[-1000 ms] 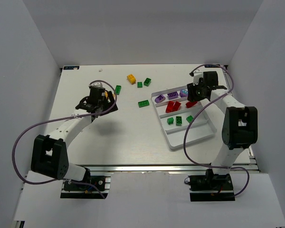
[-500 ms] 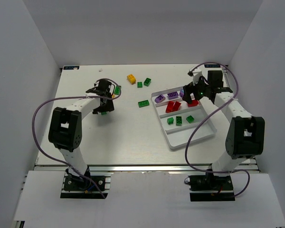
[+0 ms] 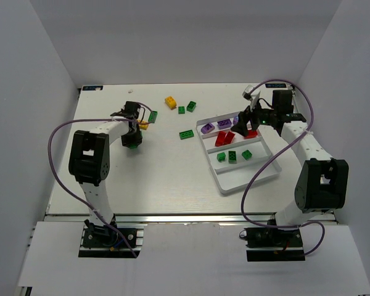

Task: Sort the legos into containers by color

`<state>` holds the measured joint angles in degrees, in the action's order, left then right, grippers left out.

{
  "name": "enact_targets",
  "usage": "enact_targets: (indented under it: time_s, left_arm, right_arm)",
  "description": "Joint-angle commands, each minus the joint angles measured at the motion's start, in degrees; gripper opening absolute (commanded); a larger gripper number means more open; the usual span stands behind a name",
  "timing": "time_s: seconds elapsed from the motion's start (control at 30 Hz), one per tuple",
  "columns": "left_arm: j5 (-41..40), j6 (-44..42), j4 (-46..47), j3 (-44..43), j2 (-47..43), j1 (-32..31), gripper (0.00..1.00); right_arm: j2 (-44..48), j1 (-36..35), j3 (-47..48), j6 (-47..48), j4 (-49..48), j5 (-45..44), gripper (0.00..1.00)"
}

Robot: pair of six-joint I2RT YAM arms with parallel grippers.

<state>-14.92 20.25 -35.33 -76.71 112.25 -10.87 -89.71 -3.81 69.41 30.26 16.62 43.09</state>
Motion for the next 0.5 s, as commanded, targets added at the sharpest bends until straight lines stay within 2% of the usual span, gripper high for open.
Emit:
enact_targets:
  time_s: [0.0, 0.13, 0.2, 0.27, 0.3, 0.33, 0.47]
  left_arm:
    - [3.2, -0.4, 0.5, -0.5, -0.6, 0.4, 0.45]
    - [4.6, 0.1, 1.7, 2.3, -2.5, 0.4, 0.24]
    - [6.4, 0.2, 2.5, 3.1, -4.0, 0.4, 0.18]
    - [11.8, -0.1, 3.9, 5.4, -7.3, 0.3, 0.11]
    - [14.3, -0.1, 6.3, 6.5, -8.7, 0.2, 0.10]
    - [20.0, 0.0, 8.1, 7.8, -10.3, -0.2, 0.10]
    - [27.4, 0.5, 14.8, 13.0, -17.2, -4.2, 0.10]
  right_arm:
    - [0.7, 0.2, -0.2, 0.3, 0.3, 2.4, 0.83]
    - [0.7, 0.2, 0.0, -0.8, 0.2, 3.0, 0.82]
    - [0.8, 0.2, 0.3, -1.3, 0.1, 3.6, 0.80]
    - [0.8, 0.2, 0.6, -2.1, 0.1, 4.2, 0.77]
    - [0.9, 0.2, 0.7, -2.5, 0.0, 4.9, 0.74]
    - [0.9, 0.2, 0.7, -2.9, -0.3, 5.3, 0.72]
    - [0.6, 0.2, 1.4, -5.5, -1.2, 7.0, 0.55]
